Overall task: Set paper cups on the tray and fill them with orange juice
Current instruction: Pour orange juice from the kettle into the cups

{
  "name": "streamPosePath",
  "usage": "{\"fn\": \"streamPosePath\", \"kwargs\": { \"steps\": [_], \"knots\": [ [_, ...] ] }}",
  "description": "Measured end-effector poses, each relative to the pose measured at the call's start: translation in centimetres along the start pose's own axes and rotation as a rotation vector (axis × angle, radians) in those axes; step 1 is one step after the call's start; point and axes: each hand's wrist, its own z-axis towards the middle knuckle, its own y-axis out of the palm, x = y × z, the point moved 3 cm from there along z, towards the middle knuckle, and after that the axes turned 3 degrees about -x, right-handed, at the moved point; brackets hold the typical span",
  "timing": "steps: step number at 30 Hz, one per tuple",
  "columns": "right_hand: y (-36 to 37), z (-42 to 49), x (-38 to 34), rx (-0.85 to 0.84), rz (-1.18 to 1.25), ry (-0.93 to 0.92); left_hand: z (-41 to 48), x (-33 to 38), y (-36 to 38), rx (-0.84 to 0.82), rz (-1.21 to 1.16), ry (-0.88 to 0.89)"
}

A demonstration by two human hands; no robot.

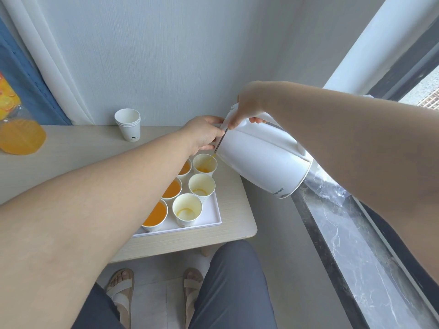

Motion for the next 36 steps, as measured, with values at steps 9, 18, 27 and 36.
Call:
{"fn": "streamPosePath", "kwargs": {
  "steps": [9,18,27,36],
  "knots": [
    [-0.4,-0.2,-0.3,-0.014,-0.048,0.003,0.3,0.0,-0.1,0.002,0.010,-0.007],
    [-0.7,-0.1,-0.7,-0.013,-0.101,-0.003,0.4,0.0,-0.2,-0.004,0.002,-0.004],
    [-1.0,-0.1,-1.1,-0.016,-0.122,-0.005,0.5,-0.2,-0.5,-0.004,-0.019,-0.005],
    [-1.1,-0.1,-1.4,-0.003,-0.124,-0.002,0.8,-0.4,-0.7,0.002,-0.019,-0.012]
  ]
}}
